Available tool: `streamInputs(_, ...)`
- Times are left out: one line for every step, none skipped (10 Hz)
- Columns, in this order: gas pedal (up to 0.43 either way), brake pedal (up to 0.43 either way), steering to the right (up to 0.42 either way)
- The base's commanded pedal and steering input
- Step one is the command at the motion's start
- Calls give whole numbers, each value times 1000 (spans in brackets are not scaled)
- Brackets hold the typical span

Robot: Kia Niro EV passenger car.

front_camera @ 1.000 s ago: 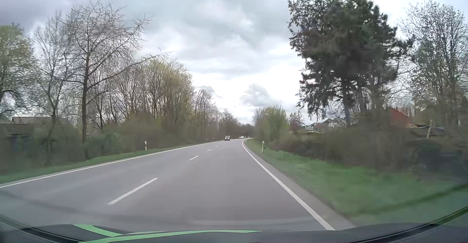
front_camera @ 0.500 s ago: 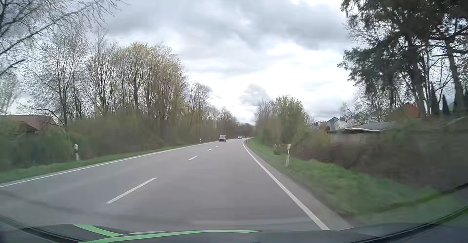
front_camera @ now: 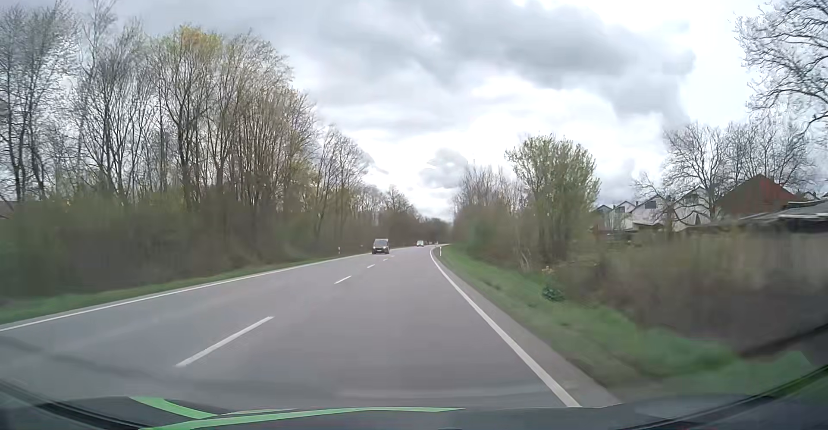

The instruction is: Follow the waypoints while adhering to traffic rules and regulations

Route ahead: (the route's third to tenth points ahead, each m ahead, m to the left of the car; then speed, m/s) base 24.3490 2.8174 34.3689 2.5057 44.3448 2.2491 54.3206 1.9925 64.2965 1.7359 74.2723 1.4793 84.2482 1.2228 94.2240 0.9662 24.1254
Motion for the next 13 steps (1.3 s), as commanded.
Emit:
streamInputs(197, 0, 2)
streamInputs(197, 0, 2)
streamInputs(197, 0, 2)
streamInputs(197, 0, 2)
streamInputs(197, 0, 2)
streamInputs(197, 0, 2)
streamInputs(197, 0, 2)
streamInputs(197, 0, 3)
streamInputs(197, 0, 3)
streamInputs(197, 0, 3)
streamInputs(197, 0, 3)
streamInputs(197, 0, 3)
streamInputs(197, 0, 3)
